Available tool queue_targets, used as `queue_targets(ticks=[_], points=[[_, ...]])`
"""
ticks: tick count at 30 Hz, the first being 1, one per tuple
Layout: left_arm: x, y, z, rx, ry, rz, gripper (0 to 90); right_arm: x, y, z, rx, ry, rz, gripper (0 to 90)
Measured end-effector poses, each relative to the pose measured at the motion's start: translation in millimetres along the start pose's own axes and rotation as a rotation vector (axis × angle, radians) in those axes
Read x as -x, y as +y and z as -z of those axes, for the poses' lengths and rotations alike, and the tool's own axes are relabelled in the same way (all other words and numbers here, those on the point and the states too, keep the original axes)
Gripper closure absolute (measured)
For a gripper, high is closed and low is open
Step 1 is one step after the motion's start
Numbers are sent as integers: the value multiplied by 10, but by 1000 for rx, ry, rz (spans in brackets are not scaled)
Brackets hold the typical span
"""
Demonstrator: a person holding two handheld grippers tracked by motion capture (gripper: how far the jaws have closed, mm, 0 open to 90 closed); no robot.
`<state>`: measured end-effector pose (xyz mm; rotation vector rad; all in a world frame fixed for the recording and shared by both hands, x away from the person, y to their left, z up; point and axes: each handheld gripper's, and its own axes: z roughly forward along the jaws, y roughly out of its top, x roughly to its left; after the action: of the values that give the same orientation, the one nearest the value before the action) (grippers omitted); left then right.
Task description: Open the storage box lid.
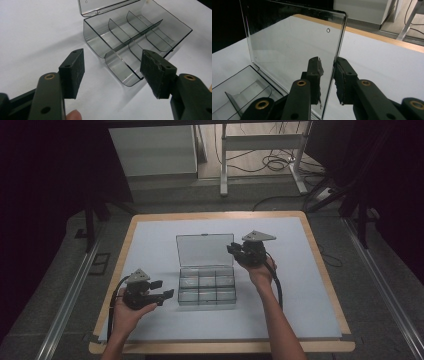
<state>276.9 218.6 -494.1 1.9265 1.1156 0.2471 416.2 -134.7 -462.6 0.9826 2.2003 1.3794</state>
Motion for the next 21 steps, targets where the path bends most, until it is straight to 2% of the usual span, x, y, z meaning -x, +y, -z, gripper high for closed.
queue_targets(ticks=[21], points=[[7,-5,-40,-18,-4,-6,360,147,-62,-123,-10,4,-70,764]])
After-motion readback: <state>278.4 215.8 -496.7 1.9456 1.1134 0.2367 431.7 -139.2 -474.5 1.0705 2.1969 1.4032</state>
